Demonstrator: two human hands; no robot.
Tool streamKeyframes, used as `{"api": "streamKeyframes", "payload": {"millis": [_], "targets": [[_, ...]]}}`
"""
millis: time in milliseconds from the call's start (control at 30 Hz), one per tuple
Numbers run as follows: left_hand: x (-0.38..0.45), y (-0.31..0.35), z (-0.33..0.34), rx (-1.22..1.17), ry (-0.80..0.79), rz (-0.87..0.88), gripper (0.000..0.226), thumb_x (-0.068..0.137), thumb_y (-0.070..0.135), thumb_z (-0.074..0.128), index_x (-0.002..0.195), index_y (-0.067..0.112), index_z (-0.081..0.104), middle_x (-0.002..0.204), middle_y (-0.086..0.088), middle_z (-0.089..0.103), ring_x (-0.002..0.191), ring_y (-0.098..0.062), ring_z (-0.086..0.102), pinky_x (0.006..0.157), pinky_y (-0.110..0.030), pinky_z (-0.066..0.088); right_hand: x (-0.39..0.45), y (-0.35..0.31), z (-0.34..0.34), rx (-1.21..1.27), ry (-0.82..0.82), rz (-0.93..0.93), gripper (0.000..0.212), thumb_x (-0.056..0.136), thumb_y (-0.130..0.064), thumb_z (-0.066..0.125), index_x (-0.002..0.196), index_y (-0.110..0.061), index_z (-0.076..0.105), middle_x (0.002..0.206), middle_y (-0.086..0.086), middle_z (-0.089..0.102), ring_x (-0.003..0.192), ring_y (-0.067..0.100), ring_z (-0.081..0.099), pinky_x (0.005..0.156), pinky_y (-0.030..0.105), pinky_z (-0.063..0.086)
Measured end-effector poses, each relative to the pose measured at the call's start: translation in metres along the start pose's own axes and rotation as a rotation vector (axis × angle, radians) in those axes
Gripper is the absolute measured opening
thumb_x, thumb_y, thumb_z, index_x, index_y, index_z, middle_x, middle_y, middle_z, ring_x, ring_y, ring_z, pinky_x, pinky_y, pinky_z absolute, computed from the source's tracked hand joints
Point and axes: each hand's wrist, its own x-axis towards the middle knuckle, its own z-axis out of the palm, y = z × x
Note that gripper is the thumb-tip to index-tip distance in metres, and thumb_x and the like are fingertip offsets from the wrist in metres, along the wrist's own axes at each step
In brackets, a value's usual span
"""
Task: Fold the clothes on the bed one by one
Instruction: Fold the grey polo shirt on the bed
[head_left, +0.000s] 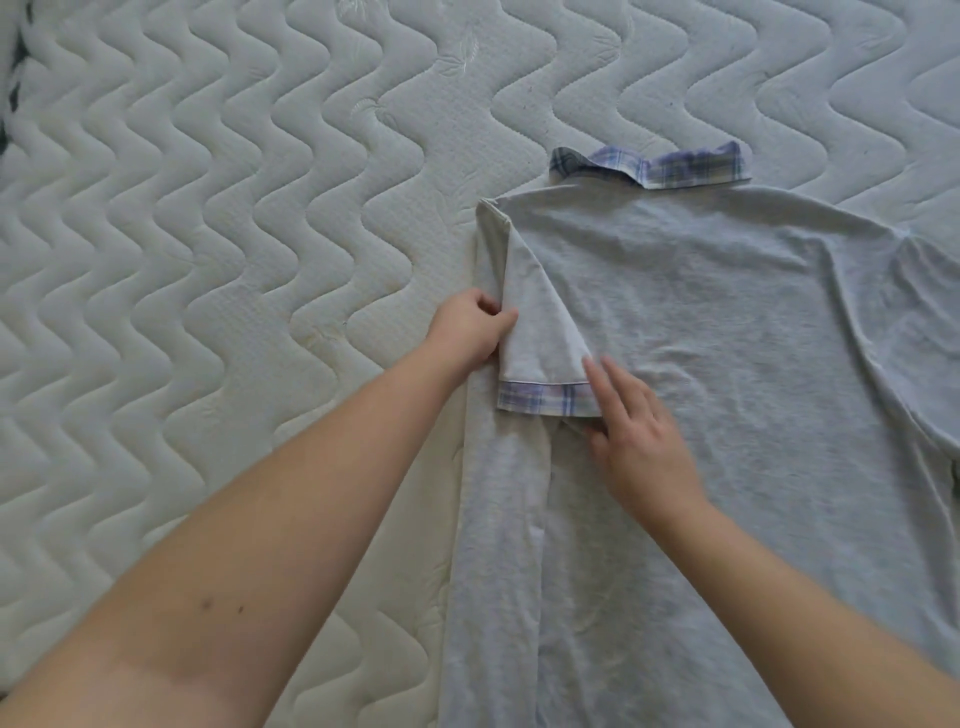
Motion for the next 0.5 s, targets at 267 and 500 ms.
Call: {"api": "streamKeyframes", "payload": {"millis": [267, 500], "targets": [[-0.026, -0.024, 0.007, 0.06, 0.102, 0.107, 0.025, 0.094, 0.027, 0.063, 0.103, 0.003, 0.066, 0.102, -0.015, 0.07, 0.096, -0.031, 0.065, 0.085, -0.038, 0.052, 0.016, -0.005, -0.013, 0.414, -0.034, 0.582, 0.026, 0.084, -0.013, 0.066, 0.105, -0.028, 0.061, 0.089, -0.002, 0.068, 0.066, 0.003, 0.064, 0.053, 0.014, 0.042], [-0.045, -0.032, 0.013, 0.125, 0.152, 0.177, 0.044, 0.084, 0.03, 0.074, 0.119, 0.013, 0.054, 0.097, 0.003, 0.059, 0.087, -0.016, 0.056, 0.075, -0.024, 0.041, 0.007, 0.0, -0.013, 0.659, 0.017, 0.866, 0.026, 0.086, -0.011, 0.064, 0.111, -0.018, 0.06, 0.086, -0.001, 0.063, 0.071, 0.015, 0.063, 0.069, 0.033, 0.054]]}}
